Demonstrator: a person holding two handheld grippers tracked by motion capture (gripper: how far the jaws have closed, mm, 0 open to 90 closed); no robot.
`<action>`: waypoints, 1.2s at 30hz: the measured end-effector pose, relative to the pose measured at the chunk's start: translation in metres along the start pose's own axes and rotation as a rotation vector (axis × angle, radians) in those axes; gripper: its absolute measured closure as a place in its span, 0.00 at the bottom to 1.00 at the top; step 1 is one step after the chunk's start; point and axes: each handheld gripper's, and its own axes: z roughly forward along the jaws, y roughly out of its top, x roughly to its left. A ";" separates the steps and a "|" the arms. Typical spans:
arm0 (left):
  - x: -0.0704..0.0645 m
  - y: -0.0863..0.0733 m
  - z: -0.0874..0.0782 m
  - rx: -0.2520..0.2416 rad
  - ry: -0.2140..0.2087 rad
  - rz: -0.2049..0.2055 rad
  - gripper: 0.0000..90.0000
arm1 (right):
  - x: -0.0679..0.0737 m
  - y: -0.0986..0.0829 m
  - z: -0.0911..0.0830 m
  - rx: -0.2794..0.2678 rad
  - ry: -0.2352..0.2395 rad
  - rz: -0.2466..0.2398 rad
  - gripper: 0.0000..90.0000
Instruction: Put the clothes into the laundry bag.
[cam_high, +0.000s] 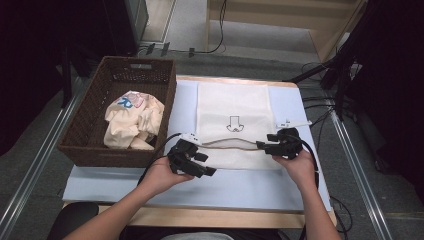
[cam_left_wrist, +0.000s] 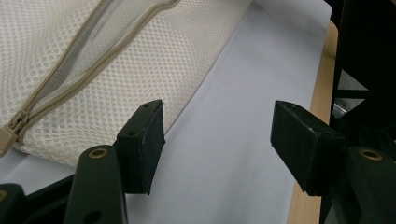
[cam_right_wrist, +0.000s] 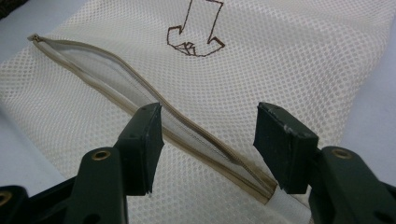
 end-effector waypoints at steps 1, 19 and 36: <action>0.000 0.000 0.000 0.000 0.000 0.000 0.40 | 0.000 0.000 0.000 0.000 0.000 0.000 0.48; -0.014 0.010 -0.014 0.026 -0.003 0.023 0.37 | 0.000 0.001 0.002 0.007 -0.007 -0.001 0.46; -0.032 0.027 -0.052 0.039 0.043 0.027 0.36 | 0.002 0.007 0.007 0.018 -0.004 -0.027 0.46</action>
